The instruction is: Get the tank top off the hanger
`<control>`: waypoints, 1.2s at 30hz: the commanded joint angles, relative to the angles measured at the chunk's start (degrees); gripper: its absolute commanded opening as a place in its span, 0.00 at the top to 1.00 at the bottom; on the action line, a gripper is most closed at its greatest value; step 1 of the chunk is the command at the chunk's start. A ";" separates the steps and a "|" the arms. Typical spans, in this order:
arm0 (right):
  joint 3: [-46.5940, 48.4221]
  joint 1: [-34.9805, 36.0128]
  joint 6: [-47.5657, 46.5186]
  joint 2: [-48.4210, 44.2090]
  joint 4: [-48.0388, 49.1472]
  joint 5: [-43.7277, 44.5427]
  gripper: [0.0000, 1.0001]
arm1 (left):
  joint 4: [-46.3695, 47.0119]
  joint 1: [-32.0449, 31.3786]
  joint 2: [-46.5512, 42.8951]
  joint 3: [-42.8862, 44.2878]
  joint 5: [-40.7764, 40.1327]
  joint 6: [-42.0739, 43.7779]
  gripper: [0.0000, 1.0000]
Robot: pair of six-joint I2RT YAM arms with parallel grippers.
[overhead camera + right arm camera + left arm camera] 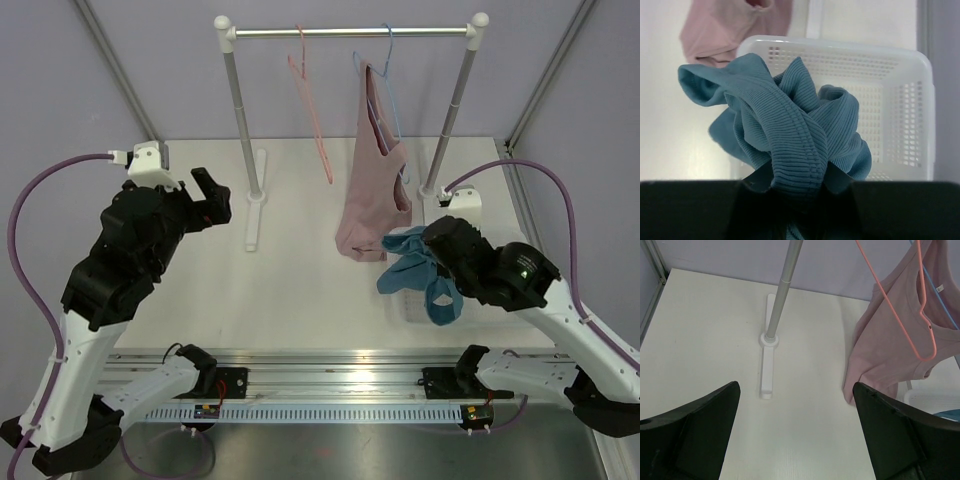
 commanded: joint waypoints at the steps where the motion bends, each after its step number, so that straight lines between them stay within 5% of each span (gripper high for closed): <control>1: -2.14 -3.88 2.99 0.71 -1.83 4.36 1.00 | 1.32 -0.17 0.67 1.84 1.33 1.26 0.01; 7: -8.38 -18.01 -2.72 3.25 6.60 -0.02 0.91 | 0.36 -0.08 1.99 3.07 2.39 2.40 0.01; 8: -8.56 -18.73 -3.51 3.78 7.06 -0.21 0.84 | 0.09 -0.17 2.25 3.33 2.48 3.01 0.01; 9: -8.22 -18.92 -3.26 4.74 7.50 0.66 0.55 | -0.78 -0.17 2.52 3.77 1.96 3.11 0.01; 12: -6.38 -19.44 -3.95 5.72 8.38 3.21 0.39 | -2.02 -0.17 2.78 3.60 -0.23 3.63 0.01; 14: -4.44 -20.06 -4.57 6.33 8.11 4.35 0.13 | -2.37 -0.17 2.79 3.07 -1.56 4.07 0.01; 16: -1.72 -20.41 -5.88 6.51 7.68 6.10 0.01 | -2.46 -0.17 2.87 2.46 -4.02 4.42 0.01; 36: 5.68 -20.76 -14.85 -14.84 8.47 -2.85 0.00 | -0.35 -0.17 -10.83 -14.94 -12.81 5.83 0.01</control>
